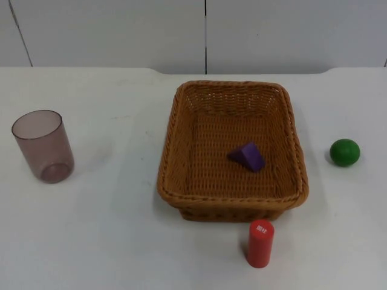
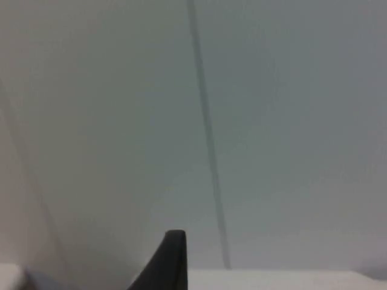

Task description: Pick up the basket with the left hand and place the triangular block into the basket with the right hand.

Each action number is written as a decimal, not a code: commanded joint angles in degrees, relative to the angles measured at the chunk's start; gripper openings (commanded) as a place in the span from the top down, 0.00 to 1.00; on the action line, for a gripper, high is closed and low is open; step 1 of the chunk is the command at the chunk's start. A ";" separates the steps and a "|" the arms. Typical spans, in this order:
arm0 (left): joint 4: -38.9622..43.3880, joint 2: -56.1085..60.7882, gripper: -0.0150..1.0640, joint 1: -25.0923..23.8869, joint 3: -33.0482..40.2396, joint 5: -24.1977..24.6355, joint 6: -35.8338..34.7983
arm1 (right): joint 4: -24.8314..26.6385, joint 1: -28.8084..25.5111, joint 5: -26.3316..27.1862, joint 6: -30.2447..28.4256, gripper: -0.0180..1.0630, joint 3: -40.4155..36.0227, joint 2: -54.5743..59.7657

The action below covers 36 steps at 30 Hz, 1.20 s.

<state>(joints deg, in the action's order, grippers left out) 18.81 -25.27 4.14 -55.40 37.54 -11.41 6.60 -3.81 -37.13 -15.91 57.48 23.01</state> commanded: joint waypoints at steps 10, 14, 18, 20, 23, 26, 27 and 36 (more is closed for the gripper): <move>-5.91 20.53 0.01 -7.09 -0.35 5.18 7.32 | -1.77 -0.16 -10.12 1.48 0.02 0.01 -17.09; -11.05 23.26 0.01 -7.09 -0.35 8.81 11.96 | -2.44 -0.31 -13.24 1.48 0.02 0.01 -22.55; -16.56 24.77 0.01 -6.69 -0.35 9.99 15.23 | -2.44 -0.31 -16.36 1.58 0.02 0.35 -23.01; -19.27 25.27 0.01 -6.20 -0.35 10.11 17.47 | -1.01 0.48 -18.02 1.56 0.02 0.72 -23.01; -20.12 25.27 0.01 -5.43 -0.63 11.67 17.71 | 1.07 1.12 -19.03 1.44 0.02 1.10 -23.01; -20.92 25.27 0.01 -3.71 -1.05 12.77 18.66 | 1.19 1.12 -20.46 1.28 0.02 1.46 -23.01; -20.92 25.27 0.01 -3.20 -1.05 12.77 18.66 | 1.19 1.12 -20.75 1.28 0.02 1.46 -23.01; -20.94 25.27 0.01 -2.24 -0.80 14.23 18.66 | 2.03 1.21 -20.93 0.83 0.02 1.33 -23.01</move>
<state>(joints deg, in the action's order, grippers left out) -1.68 -0.14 1.47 -56.23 51.08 7.05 7.77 -2.56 -57.73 -14.73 58.86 -0.09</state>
